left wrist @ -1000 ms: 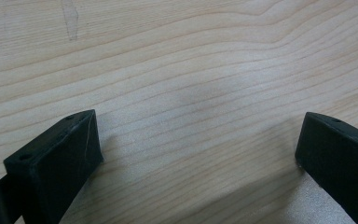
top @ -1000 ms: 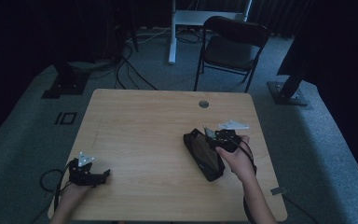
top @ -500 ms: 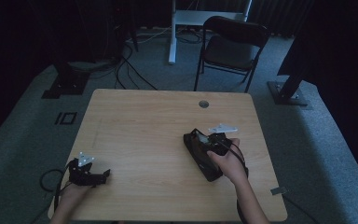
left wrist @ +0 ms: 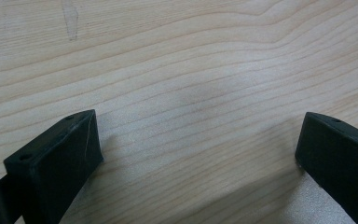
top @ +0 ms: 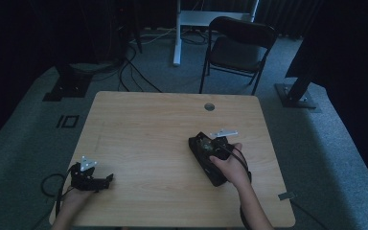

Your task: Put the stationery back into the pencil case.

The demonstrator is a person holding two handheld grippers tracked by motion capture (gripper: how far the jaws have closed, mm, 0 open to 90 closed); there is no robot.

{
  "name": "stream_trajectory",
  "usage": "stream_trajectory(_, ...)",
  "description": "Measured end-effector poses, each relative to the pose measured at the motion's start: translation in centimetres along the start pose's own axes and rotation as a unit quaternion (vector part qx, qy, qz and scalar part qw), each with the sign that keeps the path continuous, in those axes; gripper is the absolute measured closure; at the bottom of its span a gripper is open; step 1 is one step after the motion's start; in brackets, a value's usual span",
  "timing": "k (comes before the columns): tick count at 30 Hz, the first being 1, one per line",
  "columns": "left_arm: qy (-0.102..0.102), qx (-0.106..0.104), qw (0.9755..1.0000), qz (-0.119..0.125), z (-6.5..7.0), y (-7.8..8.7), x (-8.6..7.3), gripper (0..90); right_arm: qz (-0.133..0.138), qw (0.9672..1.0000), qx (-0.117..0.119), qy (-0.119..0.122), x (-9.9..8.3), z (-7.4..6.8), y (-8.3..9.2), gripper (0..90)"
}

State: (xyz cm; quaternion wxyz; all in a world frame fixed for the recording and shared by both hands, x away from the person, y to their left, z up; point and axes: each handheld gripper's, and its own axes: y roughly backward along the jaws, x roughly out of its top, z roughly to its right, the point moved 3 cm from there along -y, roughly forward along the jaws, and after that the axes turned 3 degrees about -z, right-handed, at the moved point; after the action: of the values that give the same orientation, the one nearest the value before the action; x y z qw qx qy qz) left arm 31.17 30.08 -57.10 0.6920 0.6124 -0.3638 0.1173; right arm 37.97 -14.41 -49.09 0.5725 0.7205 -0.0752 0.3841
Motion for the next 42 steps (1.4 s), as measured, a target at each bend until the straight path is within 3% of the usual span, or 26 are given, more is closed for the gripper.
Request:
stream_trajectory(16, 0.0, 0.0, 1.0, 0.0, 0.0, 0.0, 0.0, 0.2, -0.05, 0.9987, -0.006, -0.013, -0.3, 0.1, -2.4, 49.6)
stream_trajectory(42, 0.0, 0.0, 1.0, 0.0, 0.0, 0.0, 0.0, 0.2, -0.106, 0.9941, -0.012, -0.017, -0.3, 0.3, -4.2, 49.3)
